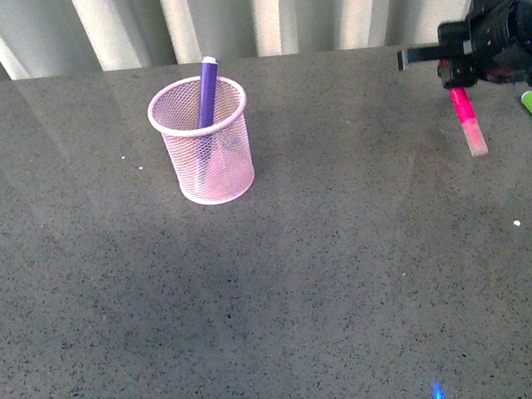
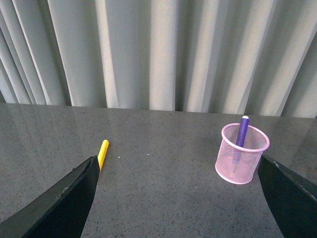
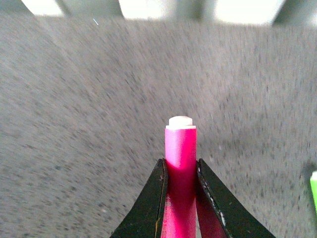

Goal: Insert purple and pink pens into pink cup

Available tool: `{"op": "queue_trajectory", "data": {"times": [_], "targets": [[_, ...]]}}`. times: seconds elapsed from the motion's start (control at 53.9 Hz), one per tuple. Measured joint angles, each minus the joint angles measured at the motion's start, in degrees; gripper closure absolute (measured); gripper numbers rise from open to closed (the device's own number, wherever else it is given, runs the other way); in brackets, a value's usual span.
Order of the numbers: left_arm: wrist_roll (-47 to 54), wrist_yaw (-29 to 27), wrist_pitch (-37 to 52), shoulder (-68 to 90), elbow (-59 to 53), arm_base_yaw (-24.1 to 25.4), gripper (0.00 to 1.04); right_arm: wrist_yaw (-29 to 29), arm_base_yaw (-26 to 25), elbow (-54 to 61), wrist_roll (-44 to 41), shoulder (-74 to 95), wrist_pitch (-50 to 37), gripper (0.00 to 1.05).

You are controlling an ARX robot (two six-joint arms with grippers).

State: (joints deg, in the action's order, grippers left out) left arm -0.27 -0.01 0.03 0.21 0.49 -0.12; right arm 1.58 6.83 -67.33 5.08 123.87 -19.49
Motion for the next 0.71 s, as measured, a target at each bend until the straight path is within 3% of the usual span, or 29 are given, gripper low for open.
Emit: {"op": "queue_trajectory", "data": {"times": [0.26,0.427,0.575,0.705], "targets": [[0.0,0.0,0.0,0.0,0.0,0.0,0.07,-7.4,2.0,7.2,-2.5,-7.4,-20.5,0.93],[0.0,0.0,0.0,0.0,0.0,0.0,0.07,-11.9,6.5,9.0,-2.9,-7.6,-31.7,0.93],[0.0,0.0,0.0,0.0,0.0,0.0,0.07,-13.7,12.2,7.4,-4.1,-5.4,-38.3,0.93],[0.0,0.0,0.0,0.0,0.0,0.0,0.07,-14.8,16.6,3.3,-3.7,-2.2,-38.9,0.93]]}}
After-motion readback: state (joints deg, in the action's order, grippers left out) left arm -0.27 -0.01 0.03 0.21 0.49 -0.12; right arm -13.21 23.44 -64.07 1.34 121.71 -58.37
